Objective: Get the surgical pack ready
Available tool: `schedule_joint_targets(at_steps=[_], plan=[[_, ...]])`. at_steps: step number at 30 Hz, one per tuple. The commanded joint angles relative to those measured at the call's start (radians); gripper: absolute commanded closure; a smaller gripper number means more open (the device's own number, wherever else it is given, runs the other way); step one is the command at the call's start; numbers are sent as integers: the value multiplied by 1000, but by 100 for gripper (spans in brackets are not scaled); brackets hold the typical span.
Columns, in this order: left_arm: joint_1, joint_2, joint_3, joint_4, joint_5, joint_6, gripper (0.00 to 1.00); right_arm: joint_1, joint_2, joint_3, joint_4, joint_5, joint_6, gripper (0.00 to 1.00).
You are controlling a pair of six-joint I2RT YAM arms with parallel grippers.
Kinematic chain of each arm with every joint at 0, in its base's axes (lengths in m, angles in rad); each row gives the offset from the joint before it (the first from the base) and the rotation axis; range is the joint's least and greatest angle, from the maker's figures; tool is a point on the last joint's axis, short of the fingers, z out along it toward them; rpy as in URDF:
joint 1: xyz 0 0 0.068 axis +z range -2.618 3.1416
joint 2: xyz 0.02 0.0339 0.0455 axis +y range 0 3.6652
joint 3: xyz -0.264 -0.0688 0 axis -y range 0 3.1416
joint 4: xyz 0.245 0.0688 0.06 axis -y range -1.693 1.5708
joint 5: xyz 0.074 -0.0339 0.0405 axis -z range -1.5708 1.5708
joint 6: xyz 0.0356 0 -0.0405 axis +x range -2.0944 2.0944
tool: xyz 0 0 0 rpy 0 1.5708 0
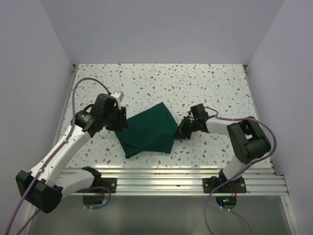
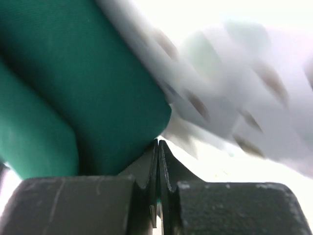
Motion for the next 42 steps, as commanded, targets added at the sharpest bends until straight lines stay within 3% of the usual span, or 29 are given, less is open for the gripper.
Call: schedule_joint_targets(at_steps=[1,5,8,10,11,15,18,26,34,42], plan=[[-56,7,7,90,-55,19,51,-20,106,187,-58,18,-37,100],[-211,34,-4,122,-157,10,50,-60,183,377,-171,56,-106,100],[-320,76,-1,127,-226,10,48,-101,202,421,-275,61,-169,100],[-380,109,4,124,-285,11,47,-132,185,401,-320,66,-220,93],[-433,134,7,114,-302,10,47,-165,173,372,-331,64,-241,79],[-557,195,4,85,-411,-9,45,-213,75,333,-456,115,-417,48],[-615,234,-24,102,-462,-15,44,-216,7,290,-477,109,-468,37],[-652,361,-45,191,-534,102,43,-213,-99,138,-395,52,-427,32],[-643,419,-42,243,-556,180,43,-215,-134,137,-420,43,-439,32],[-571,445,-58,242,-572,192,48,-210,-153,155,-427,20,-438,39]])
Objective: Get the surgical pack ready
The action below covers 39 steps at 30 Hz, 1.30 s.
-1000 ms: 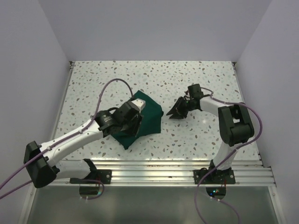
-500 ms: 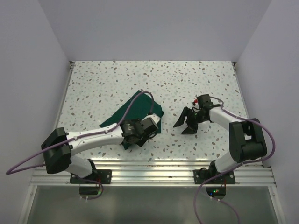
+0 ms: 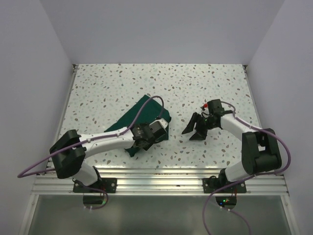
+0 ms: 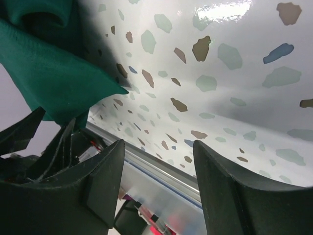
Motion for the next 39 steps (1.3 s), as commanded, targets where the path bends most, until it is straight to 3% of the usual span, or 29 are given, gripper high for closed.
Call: schedule_joint_targets(at_steps=[1,5,9,12,20,25,39], plan=[[60,-3,-8,36,-40,31,49,10,-29,35,-14,-30,-13,39],[121,-14,3,42,-35,45,62,47,-7,63,-17,-47,-9,43],[134,5,38,43,-27,71,86,142,7,100,10,-46,34,47],[134,25,59,40,-6,71,100,180,18,103,87,-61,120,58],[134,22,122,17,-29,53,100,212,99,103,404,-130,416,80],[134,28,158,8,-29,48,100,258,162,146,481,-75,508,92],[132,29,198,13,6,54,100,387,409,324,619,37,639,97]])
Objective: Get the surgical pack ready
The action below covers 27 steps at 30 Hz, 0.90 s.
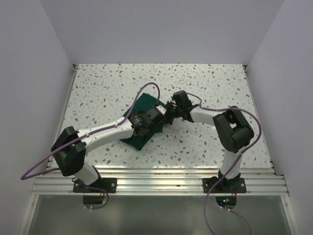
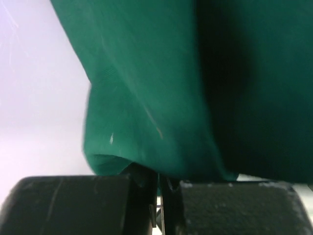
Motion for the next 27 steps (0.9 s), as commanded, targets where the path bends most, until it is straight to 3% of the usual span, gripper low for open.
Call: schedule_joint_targets(at_steps=[1,7,13,15,22,27], plan=[[4,-4,66,37,5,6,100,50,47,66,86,46,65,98],[4,10,95,45,49,-12,100,91,59,63,113,137,117,99],[4,33,102,41,61,-32,100,91,67,59,60,120,46,95],[2,42,107,31,67,-40,100,91,42,43,42,114,22,92],[4,39,66,40,90,-49,100,80,-79,40,-260,141,-196,65],[4,28,47,54,118,-57,100,53,-134,22,-291,118,-236,63]])
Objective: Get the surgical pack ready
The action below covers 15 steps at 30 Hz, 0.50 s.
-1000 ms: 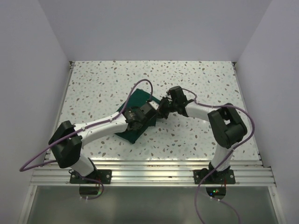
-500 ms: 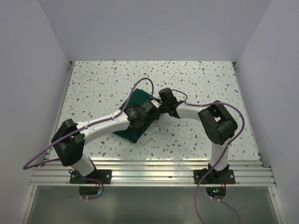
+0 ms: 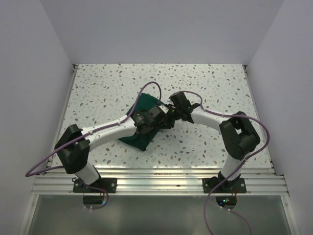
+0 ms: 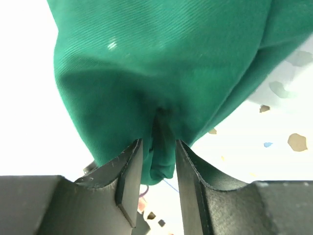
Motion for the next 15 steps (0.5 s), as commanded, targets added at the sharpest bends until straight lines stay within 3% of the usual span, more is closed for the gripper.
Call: schedule_joint_targets(at_steps=[1,4,5,8,15], plan=[[-1,-17,0,63,38,-26,100,-15,-40,2,-99,2,-98,63],[-1,-19,3,67,40,-26,100,-14,-21,-8,-50,-10,-80,74],[-1,-14,7,61,40,-23,100,-15,-17,-25,-26,-5,-74,85],[-1,-11,22,57,46,-18,100,-9,32,-11,57,-18,-80,99],[-2,-7,47,60,78,-4,100,26,152,87,117,-4,-53,100]])
